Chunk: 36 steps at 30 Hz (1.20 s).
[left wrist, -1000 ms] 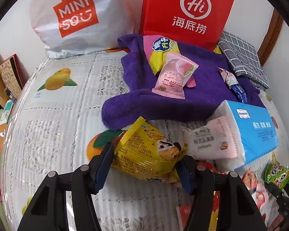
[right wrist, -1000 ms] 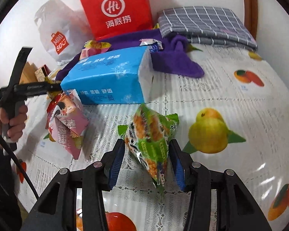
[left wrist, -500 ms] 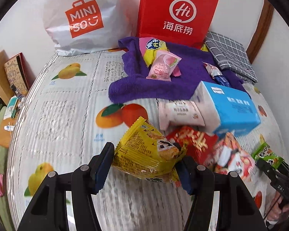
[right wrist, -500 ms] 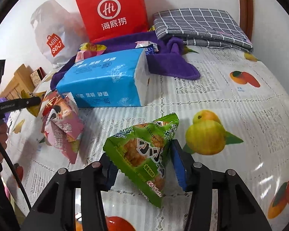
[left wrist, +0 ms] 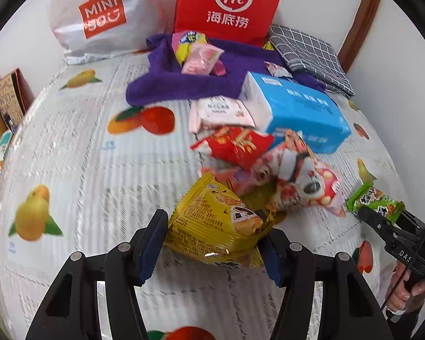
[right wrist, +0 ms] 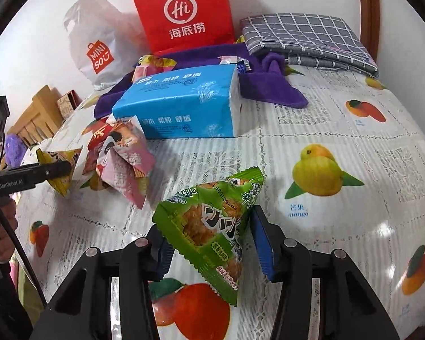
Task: Organize snacks
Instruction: 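Lift both held bags and carry them toward the purple towel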
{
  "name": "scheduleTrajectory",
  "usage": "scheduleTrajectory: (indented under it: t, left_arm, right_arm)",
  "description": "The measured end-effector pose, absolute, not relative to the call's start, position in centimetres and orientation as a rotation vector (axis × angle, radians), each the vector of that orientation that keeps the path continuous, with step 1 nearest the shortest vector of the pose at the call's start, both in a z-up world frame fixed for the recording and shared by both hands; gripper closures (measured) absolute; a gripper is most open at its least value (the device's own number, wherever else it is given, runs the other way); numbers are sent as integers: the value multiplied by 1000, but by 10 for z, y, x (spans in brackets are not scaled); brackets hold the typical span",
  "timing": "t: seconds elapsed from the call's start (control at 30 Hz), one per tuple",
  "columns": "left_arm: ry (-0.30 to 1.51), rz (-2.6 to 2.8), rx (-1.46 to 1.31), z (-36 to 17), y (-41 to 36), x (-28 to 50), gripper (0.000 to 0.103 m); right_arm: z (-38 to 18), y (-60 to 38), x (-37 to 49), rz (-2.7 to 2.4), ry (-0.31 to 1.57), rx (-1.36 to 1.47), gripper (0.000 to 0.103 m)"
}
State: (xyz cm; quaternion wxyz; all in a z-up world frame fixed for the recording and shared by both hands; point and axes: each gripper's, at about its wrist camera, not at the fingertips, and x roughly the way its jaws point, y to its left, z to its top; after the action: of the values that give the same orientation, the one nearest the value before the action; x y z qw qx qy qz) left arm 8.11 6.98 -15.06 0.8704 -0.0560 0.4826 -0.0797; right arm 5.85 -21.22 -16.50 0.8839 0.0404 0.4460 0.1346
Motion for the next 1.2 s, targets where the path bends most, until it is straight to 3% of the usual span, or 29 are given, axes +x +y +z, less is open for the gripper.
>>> scheduleTrajectory:
  t: [1.2]
  left_arm:
    - [893, -92, 15, -173, 54, 80, 35]
  right_arm:
    - [-180, -222, 99, 233, 887, 82, 50]
